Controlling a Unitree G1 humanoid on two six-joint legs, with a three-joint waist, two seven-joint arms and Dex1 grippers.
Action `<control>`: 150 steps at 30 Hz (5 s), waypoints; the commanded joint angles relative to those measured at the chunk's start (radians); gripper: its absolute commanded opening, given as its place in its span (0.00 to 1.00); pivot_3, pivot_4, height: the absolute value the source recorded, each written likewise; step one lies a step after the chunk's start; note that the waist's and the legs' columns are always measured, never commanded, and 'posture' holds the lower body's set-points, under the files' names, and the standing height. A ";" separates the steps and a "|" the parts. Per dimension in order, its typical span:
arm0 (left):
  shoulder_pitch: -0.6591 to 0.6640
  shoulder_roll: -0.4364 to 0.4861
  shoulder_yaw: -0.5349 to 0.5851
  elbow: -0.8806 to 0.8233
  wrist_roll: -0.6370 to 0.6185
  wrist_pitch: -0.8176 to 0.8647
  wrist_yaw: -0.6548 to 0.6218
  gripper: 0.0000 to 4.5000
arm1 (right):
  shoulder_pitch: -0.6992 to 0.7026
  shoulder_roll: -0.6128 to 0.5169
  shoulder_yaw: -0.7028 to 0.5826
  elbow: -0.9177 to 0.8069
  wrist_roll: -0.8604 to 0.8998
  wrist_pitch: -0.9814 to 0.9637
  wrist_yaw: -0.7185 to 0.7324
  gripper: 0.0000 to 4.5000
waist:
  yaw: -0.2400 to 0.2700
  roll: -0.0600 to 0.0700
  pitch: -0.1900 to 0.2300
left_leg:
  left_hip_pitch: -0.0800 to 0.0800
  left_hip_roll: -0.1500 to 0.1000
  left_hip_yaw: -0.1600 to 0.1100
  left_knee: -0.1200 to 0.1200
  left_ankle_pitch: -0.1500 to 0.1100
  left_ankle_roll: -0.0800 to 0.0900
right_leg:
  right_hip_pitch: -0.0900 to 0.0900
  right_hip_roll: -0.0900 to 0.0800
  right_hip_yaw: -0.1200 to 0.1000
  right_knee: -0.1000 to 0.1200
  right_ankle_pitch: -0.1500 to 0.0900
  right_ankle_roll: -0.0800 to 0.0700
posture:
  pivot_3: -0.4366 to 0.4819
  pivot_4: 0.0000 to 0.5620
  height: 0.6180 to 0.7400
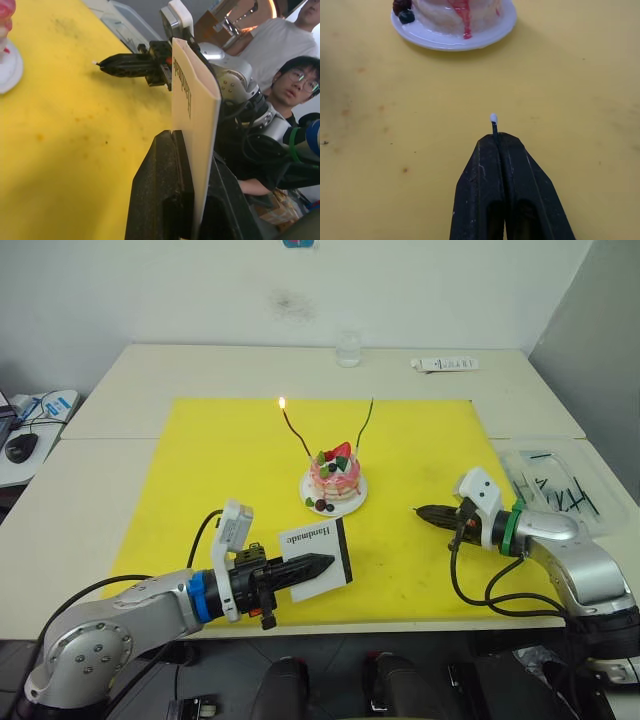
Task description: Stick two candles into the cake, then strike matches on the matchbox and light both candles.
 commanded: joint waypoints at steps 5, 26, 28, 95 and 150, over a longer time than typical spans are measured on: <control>-0.027 -0.036 -0.004 -0.015 -0.009 -0.017 0.017 0.00 | 0.046 0.003 0.008 -0.051 0.012 -0.030 0.012 0.01 | 0.001 0.000 0.000 | 0.000 0.000 0.000 0.000 0.000 0.000 | 0.000 -0.001 0.000 0.000 0.000 -0.001 | 0.48 0.27 1.00; -0.021 -0.024 0.004 -0.025 -0.026 -0.003 0.021 0.00 | 0.087 0.119 0.003 0.109 -0.024 -0.232 -0.070 0.46 | 0.001 0.000 0.000 | 0.000 0.000 -0.001 0.000 0.000 0.000 | 0.000 0.000 0.000 0.000 0.002 0.003 | 0.48 0.27 1.00; -0.022 -0.022 0.006 -0.023 -0.028 -0.002 0.020 0.00 | 0.107 0.115 -0.001 0.111 -0.025 -0.244 -0.076 0.46 | 0.001 0.000 0.000 | 0.000 0.000 -0.001 0.000 0.000 0.000 | 0.000 0.000 0.000 0.000 0.002 0.003 | 0.48 0.27 1.00; -0.191 -0.107 -0.027 0.187 -0.022 0.029 0.049 0.00 | -0.044 -0.105 -0.042 -0.191 0.184 -0.071 0.156 0.01 | 0.002 -0.001 -0.001 | 0.004 0.000 0.001 -0.001 0.000 0.000 | 0.003 0.000 0.000 0.000 0.001 0.001 | 0.48 0.27 1.00; -0.406 -0.262 -0.059 0.308 0.144 0.155 0.010 0.00 | -0.246 -0.021 0.160 -0.208 -0.122 -0.331 0.133 0.01 | 0.001 -0.001 -0.001 | 0.002 0.000 0.000 0.000 0.000 0.000 | 0.002 0.000 -0.001 0.001 0.003 0.004 | 0.48 0.27 1.00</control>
